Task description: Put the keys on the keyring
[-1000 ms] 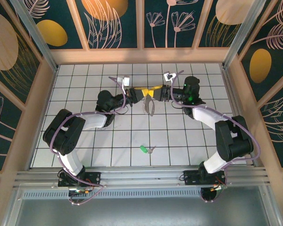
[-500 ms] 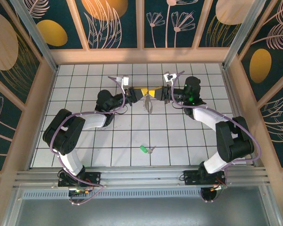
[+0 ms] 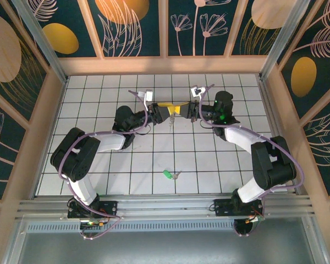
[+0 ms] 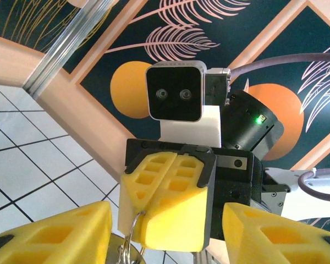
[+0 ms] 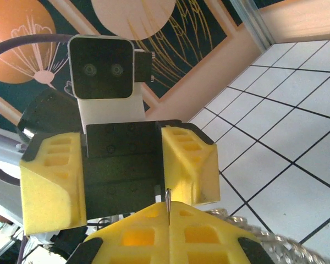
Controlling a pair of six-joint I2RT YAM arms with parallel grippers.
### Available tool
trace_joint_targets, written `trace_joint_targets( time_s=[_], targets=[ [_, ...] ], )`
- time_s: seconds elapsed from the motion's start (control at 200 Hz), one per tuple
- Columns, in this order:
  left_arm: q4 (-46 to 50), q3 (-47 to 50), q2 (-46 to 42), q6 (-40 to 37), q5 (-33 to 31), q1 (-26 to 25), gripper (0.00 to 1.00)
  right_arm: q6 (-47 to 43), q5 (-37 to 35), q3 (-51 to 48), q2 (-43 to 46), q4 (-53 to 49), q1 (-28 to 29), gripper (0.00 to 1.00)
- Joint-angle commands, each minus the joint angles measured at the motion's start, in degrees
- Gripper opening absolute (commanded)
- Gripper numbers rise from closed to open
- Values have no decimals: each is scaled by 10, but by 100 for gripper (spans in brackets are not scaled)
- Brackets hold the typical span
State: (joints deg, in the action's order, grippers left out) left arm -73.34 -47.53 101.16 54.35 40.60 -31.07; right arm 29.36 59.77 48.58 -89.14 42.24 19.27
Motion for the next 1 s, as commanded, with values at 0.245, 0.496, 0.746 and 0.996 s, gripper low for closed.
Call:
trace_joint_targets(
  time_s=[0.245, 0.496, 0.746, 0.996],
  targets=[
    [-63, 26, -10, 49, -37, 0, 46, 19, -34, -19, 37, 57, 2, 0],
    [-97, 23, 11, 72, -29, 0, 38, 19, -32, -19, 36, 56, 1, 0],
    [-106, 18, 22, 81, -22, -1, 37, 18, -31, -21, 35, 59, 0, 0],
    [-106, 9, 36, 82, -18, -5, 35, 19, -29, -22, 34, 61, -1, 0]
  ],
)
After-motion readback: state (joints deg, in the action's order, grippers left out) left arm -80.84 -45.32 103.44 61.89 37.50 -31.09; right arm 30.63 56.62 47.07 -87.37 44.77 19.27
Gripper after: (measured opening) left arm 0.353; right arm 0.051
